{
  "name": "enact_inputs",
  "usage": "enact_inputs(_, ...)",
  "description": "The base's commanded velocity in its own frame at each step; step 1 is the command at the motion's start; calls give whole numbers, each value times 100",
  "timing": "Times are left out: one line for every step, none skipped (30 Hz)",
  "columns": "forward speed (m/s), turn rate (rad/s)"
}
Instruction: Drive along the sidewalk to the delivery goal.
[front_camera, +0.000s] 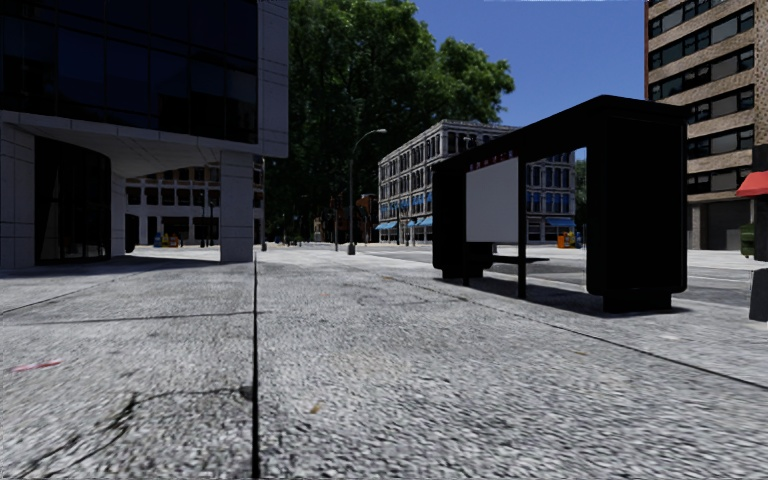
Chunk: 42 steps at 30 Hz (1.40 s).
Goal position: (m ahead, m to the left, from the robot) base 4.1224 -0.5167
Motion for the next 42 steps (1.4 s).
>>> enact_inputs(137,-30)
enact_inputs(137,-30)
enact_inputs(137,-30)
enact_inputs(137,-30)
enact_inputs(137,-30)
enact_inputs(137,-30)
enact_inputs(137,-30)
enact_inputs(137,-30)
enact_inputs(137,-29)
enact_inputs(137,-14)
enact_inputs(137,-14)
enact_inputs(137,-1)
enact_inputs(137,0)
enact_inputs(137,0)
enact_inputs(138,0)
enact_inputs(138,0)
enact_inputs(138,0)
enact_inputs(138,0)
enact_inputs(138,0)
enact_inputs(138,0)
enact_inputs(139,0)
enact_inputs(139,-1)
enact_inputs(138,-4)
enact_inputs(138,-4)
enact_inputs(138,-4)
enact_inputs(137,-7)
enact_inputs(137,-17)
enact_inputs(137,-17)
enact_inputs(137,-21)
enact_inputs(137,-22)
enact_inputs(137,-22)
enact_inputs(137,-5)
enact_inputs(137,-5)
enact_inputs(137,0)
enact_inputs(137,0)
enact_inputs(137,0)
enact_inputs(137,0)
enact_inputs(137,0)
enact_inputs(137,0)
enact_inputs(137,0)
enact_inputs(137,0)
enact_inputs(137,0)
